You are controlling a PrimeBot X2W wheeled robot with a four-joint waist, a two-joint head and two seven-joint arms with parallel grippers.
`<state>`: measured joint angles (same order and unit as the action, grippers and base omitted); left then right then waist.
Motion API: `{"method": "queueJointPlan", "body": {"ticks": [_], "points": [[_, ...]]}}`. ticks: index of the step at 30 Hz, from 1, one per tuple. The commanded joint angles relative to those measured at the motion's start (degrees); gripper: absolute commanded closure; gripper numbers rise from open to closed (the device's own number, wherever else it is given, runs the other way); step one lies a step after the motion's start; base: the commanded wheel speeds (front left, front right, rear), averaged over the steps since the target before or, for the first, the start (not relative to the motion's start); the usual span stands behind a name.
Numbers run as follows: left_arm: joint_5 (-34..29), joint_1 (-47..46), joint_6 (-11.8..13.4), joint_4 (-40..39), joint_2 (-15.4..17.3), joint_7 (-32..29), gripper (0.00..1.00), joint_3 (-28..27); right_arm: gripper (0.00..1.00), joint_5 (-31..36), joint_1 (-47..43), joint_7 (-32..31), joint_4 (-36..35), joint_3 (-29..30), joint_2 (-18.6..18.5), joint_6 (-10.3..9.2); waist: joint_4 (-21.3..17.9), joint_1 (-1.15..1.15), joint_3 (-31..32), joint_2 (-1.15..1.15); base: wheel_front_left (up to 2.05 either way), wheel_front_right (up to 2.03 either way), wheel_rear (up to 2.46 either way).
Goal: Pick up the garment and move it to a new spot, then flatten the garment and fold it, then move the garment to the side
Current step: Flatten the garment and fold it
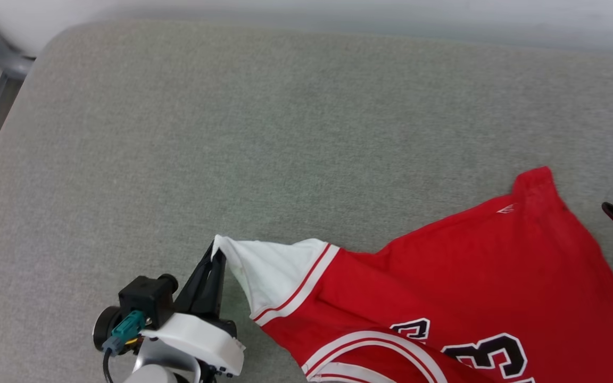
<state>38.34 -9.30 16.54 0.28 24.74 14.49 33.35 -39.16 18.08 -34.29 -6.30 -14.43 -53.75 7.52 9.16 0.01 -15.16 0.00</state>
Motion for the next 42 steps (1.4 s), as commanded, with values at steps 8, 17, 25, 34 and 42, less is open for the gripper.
{"method": "queueJointPlan", "body": {"ticks": [8, 17, 25, 34, 42], "points": [[-1.67, -3.70, -1.25, 0.39, -2.34, 0.42, 1.00, 0.88, 0.00, -0.58, 17.03, -12.26, 10.13, -13.02, 3.86, -0.06, 3.80, -0.01, -5.07, 0.00, 0.00, 0.00, 0.00], [-2.58, -5.68, -2.52, 1.82, -4.20, 0.64, 1.00, 0.94, 0.00, -1.07, 24.24, -11.20, 23.47, -21.91, 8.70, -0.06, 5.79, -0.01, -8.23, 0.00, 0.00, 0.00, 0.00], [-3.08, -5.62, -3.73, 3.90, -4.90, 0.78, 1.00, 0.02, 1.00, -4.89, 24.79, -4.30, 27.46, -28.22, 8.03, -0.05, 4.83, -0.01, -6.75, 0.00, 0.00, 0.00, 0.00], [-4.37, -4.68, -4.25, 4.03, -2.44, 0.81, 1.00, -1.34, 1.00, -7.13, 25.49, 9.73, 24.06, -28.13, 5.95, -0.07, 1.83, -0.01, 0.42, 0.00, 0.00, 0.00, 0.00], [-3.95, -8.93, -5.06, 0.29, 1.61, -0.73, 1.00, -4.05, 1.00, -10.08, 21.49, 19.46, 19.48, -21.83, 5.45, -0.06, -1.44, -0.01, 5.89, 0.00, 0.00, 0.00, 0.00]]}}
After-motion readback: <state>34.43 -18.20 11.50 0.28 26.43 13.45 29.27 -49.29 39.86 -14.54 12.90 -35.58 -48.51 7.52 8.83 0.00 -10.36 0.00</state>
